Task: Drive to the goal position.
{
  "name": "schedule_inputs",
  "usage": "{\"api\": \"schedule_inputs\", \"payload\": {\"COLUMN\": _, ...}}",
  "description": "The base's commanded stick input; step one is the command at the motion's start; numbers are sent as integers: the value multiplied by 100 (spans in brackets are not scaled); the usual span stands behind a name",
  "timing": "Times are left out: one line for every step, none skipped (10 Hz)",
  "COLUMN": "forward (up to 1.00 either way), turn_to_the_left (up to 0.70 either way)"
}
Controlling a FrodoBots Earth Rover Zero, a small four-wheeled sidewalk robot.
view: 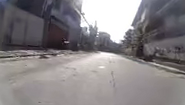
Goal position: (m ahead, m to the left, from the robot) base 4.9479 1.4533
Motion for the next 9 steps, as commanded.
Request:
{"api": "schedule_inputs", "payload": {"forward": 70, "turn_to_the_left": 0}}
{"api": "schedule_inputs", "payload": {"forward": 70, "turn_to_the_left": 0}}
{"api": "schedule_inputs", "payload": {"forward": 70, "turn_to_the_left": 0}}
{"api": "schedule_inputs", "payload": {"forward": 70, "turn_to_the_left": 0}}
{"api": "schedule_inputs", "payload": {"forward": 70, "turn_to_the_left": 2}}
{"api": "schedule_inputs", "payload": {"forward": 70, "turn_to_the_left": 9}}
{"api": "schedule_inputs", "payload": {"forward": 70, "turn_to_the_left": 16}}
{"api": "schedule_inputs", "payload": {"forward": 70, "turn_to_the_left": 24}}
{"api": "schedule_inputs", "payload": {"forward": 70, "turn_to_the_left": 32}}
